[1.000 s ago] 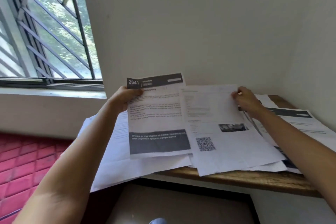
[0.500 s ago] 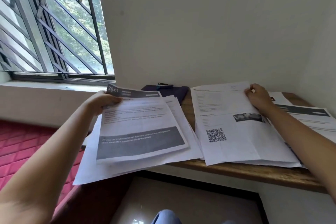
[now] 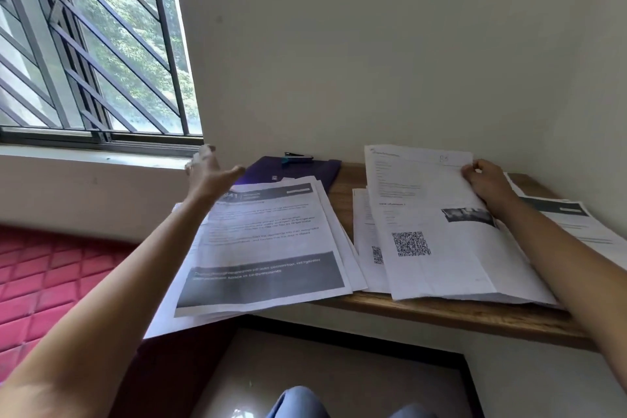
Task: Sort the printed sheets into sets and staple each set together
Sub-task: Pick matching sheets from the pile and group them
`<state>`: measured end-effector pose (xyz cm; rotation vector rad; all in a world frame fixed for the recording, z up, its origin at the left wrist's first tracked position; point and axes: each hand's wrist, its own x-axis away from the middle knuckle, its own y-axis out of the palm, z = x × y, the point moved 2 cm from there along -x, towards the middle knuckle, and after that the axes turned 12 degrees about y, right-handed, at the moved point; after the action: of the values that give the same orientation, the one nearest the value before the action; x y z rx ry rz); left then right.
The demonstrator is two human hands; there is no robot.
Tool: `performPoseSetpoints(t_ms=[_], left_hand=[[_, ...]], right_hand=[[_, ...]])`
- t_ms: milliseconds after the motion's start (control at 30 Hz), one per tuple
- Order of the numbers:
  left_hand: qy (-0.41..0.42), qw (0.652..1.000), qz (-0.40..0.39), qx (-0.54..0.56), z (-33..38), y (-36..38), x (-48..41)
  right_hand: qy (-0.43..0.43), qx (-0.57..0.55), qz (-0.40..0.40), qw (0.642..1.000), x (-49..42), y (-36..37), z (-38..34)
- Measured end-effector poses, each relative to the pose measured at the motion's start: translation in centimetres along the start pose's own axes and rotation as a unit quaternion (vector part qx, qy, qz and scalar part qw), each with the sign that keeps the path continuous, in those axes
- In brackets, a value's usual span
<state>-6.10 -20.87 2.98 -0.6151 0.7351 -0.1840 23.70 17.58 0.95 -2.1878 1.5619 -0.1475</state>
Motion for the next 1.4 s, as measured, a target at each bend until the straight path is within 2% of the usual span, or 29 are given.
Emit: performPoseSetpoints(t_ms=[100, 167, 267, 367, 467, 533, 700, 767, 867, 967, 1133, 1267, 1400], left_hand=[[0.036, 0.995, -0.013, 0.095, 3.9, 1.4, -0.4], [0.028, 0.974, -0.087, 0.207, 7.5, 3.1, 0.3], [-0.022, 0.894, -0.233, 0.382, 13.7, 5.8, 2.6], [-0.054, 0.823, -0.351, 0.443, 18.8, 8.1, 5.3], [-0.068, 0.774, -0.415, 0.474, 22.0, 10.1, 7.3], [-0.063, 0.760, -0.433, 0.481, 23.4, 10.9, 8.5], [-0.035, 0.802, -0.409, 0.434, 24.8, 12.8, 11.3], [-0.040, 0.825, -0.390, 0.407, 24.3, 13.4, 12.4], [-0.068, 0.840, -0.376, 0.385, 23.3, 13.3, 13.9], [-0.075, 0.840, -0.381, 0.378, 22.1, 12.3, 14.4], [-0.031, 0.885, -0.344, 0.312, 19.8, 8.9, 13.0], [-0.021, 0.915, -0.317, 0.248, 17.2, 6.2, 11.7], [-0.057, 0.919, -0.320, 0.222, 14.9, 4.5, 11.4]], right_hand=[[0.029, -0.030, 0.017, 0.999, 0.1, -1.7, 0.2], [0.057, -0.044, 0.023, 0.997, 0.1, -2.8, 0.5], [0.093, -0.069, 0.041, 0.992, -0.1, -4.4, 1.4], [0.112, -0.082, 0.057, 0.989, -0.5, -5.7, 2.8], [0.120, -0.096, 0.066, 0.986, 0.3, -6.8, 3.2], [0.113, -0.091, 0.075, 0.987, 1.3, -7.5, 2.9], [0.094, -0.046, 0.076, 0.992, 2.9, -9.4, 2.6], [0.106, -0.037, 0.052, 0.992, 3.9, -10.2, 2.3], [0.178, -0.079, -0.069, 0.978, 6.4, -10.6, 1.8], [0.191, -0.055, -0.171, 0.965, 8.8, -10.8, 2.0], [0.138, 0.019, -0.143, 0.980, 12.7, -9.2, 1.0], [0.141, -0.017, -0.178, 0.974, 16.4, -6.4, -0.6], [0.083, 0.052, -0.176, 0.979, 18.9, -3.7, -1.5]])
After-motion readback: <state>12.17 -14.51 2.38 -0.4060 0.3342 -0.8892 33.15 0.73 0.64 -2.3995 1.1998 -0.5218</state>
